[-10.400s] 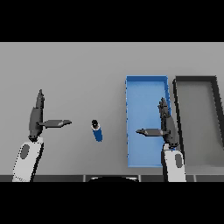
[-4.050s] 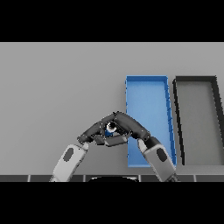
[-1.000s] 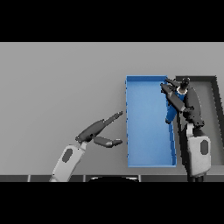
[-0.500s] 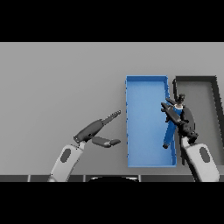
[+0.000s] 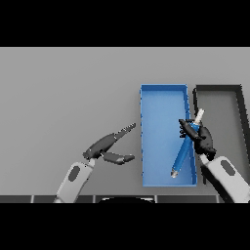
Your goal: Pick up the blue pipe and place it into the blue bin.
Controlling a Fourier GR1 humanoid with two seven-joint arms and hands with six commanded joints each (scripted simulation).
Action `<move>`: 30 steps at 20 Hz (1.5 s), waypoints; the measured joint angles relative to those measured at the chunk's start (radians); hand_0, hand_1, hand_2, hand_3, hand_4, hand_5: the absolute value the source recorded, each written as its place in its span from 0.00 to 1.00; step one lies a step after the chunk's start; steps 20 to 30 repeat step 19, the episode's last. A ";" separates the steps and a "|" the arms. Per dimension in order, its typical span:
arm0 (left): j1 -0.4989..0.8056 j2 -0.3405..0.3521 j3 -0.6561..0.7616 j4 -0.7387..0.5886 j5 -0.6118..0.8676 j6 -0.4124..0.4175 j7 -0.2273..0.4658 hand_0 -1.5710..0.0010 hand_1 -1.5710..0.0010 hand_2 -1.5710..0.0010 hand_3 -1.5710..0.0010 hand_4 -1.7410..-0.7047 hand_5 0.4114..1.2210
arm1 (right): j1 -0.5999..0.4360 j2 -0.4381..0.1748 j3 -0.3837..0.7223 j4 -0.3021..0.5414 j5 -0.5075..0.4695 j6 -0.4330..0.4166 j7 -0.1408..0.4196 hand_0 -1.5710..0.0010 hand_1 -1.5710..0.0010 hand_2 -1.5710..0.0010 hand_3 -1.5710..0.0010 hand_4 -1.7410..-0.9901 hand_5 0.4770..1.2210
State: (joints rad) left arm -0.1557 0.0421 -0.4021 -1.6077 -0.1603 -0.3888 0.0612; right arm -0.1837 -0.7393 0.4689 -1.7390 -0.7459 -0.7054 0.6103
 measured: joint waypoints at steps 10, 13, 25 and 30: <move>0.007 -0.003 -0.004 -0.006 0.000 0.000 0.007 1.00 1.00 1.00 1.00 0.78 0.10 | -0.281 -0.249 0.425 0.074 -0.089 0.088 0.000 0.96 0.96 0.97 0.99 0.80 0.38; 0.000 -0.003 -0.001 0.000 0.002 -0.001 0.002 1.00 1.00 1.00 1.00 0.78 0.11 | -0.295 -0.268 0.445 0.068 -0.094 0.095 -0.001 0.98 0.98 0.98 0.99 0.86 0.33; -0.002 0.000 0.008 -0.030 0.019 0.000 0.013 1.00 1.00 1.00 1.00 0.78 0.10 | -0.334 -0.295 0.484 0.059 -0.091 0.127 0.000 0.99 0.99 0.99 1.00 0.87 0.32; -0.002 0.000 0.008 -0.030 0.019 0.000 0.013 1.00 1.00 1.00 1.00 0.78 0.10 | -0.334 -0.295 0.484 0.059 -0.091 0.127 0.000 0.99 0.99 0.99 1.00 0.87 0.32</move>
